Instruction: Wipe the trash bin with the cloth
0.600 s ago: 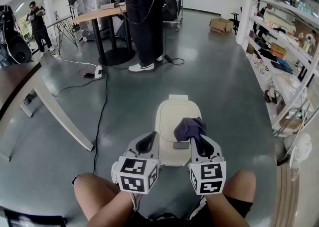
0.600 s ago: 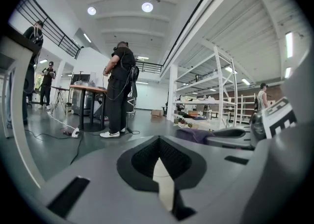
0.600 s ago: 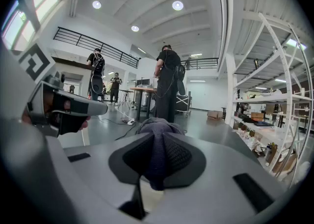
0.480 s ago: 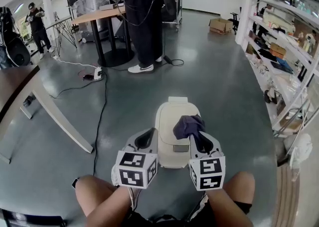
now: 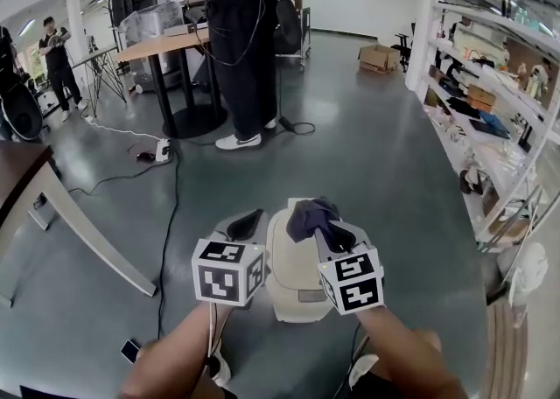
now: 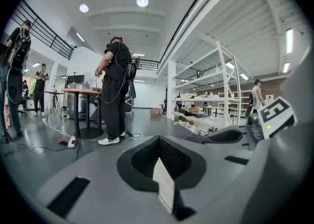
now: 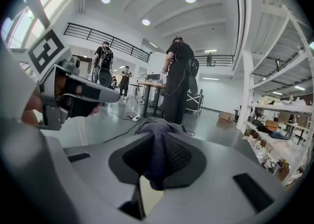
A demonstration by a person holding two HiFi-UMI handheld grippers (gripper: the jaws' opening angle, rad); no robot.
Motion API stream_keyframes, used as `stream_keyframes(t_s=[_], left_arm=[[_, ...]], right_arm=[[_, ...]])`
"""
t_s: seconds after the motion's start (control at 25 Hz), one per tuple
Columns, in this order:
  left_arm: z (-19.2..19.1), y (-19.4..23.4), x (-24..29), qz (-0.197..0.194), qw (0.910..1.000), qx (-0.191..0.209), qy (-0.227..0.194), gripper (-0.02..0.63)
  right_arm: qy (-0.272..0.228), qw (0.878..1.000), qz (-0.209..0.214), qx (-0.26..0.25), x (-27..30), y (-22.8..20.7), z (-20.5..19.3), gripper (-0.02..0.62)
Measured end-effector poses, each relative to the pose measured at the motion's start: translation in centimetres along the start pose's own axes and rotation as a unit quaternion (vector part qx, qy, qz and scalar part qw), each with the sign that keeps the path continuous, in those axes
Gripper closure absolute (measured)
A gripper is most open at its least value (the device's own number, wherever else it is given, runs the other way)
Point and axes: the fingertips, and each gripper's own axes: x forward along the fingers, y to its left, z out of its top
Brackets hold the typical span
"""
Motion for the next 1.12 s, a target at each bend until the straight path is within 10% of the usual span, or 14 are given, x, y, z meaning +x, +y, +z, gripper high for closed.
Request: stream_keyframes(t_s=[0.48,1.12], left_arm=[[-3.4,5.0,7.2,0.007,0.9985,-0.004,0.054,0.606],[-5.2,4.2,8.1,-0.007,0.9967,0.033,0.074,0.606]], right_arm=[[0.049,0.996,0.073,0.031,11.6,-0.3,-2.6,0.543],[0.122,0.991,0.056,0.014,15.8,-1.4,-6.2,0.543]])
